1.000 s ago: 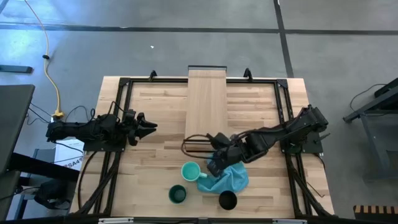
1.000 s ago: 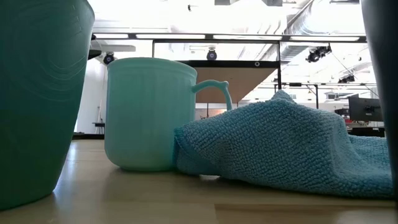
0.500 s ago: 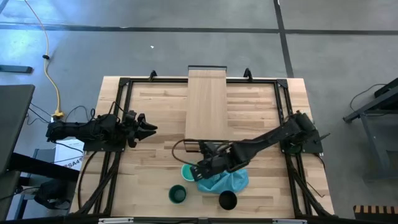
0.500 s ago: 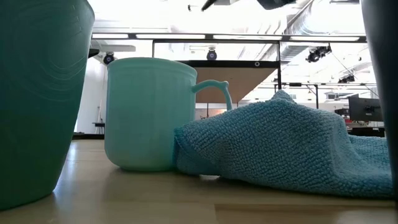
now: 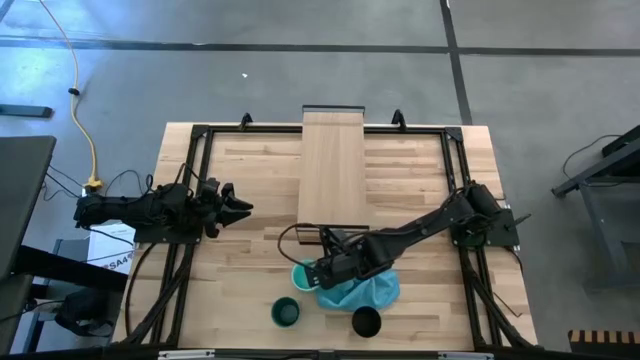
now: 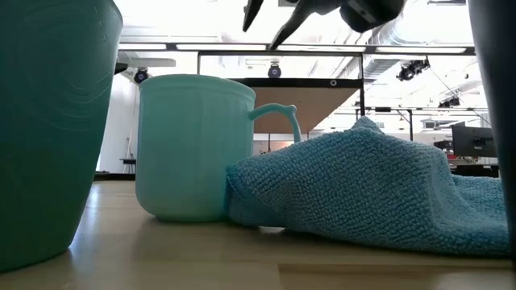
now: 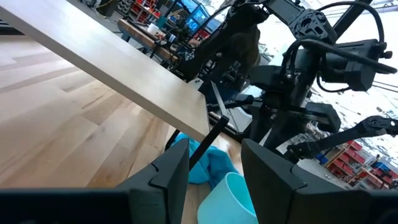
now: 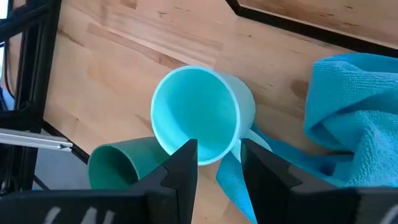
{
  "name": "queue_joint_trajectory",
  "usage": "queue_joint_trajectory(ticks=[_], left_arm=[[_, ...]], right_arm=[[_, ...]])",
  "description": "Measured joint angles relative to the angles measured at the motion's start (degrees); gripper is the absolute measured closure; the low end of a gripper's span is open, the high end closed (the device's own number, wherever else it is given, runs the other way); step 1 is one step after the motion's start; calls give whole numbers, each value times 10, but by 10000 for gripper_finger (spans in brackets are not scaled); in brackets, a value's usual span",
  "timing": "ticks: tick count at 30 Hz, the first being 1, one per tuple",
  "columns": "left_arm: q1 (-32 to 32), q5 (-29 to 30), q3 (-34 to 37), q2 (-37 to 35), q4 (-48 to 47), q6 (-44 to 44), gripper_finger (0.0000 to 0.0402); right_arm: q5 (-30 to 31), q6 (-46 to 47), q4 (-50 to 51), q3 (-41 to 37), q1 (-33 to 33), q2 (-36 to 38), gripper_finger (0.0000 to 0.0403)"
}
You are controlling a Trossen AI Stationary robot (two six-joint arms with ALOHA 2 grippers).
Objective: Stack small to large cups/mugs on shelf
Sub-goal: Put the blue mug on the shelf
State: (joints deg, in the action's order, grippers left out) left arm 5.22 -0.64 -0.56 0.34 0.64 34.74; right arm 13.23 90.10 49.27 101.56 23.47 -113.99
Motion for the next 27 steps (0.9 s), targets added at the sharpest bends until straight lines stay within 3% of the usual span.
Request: queue_joint_trajectory(ticks=[27], left_arm=[[0, 1, 0, 0, 0, 0, 266]], right_arm=[[-35, -22, -9, 0, -18, -54, 291]])
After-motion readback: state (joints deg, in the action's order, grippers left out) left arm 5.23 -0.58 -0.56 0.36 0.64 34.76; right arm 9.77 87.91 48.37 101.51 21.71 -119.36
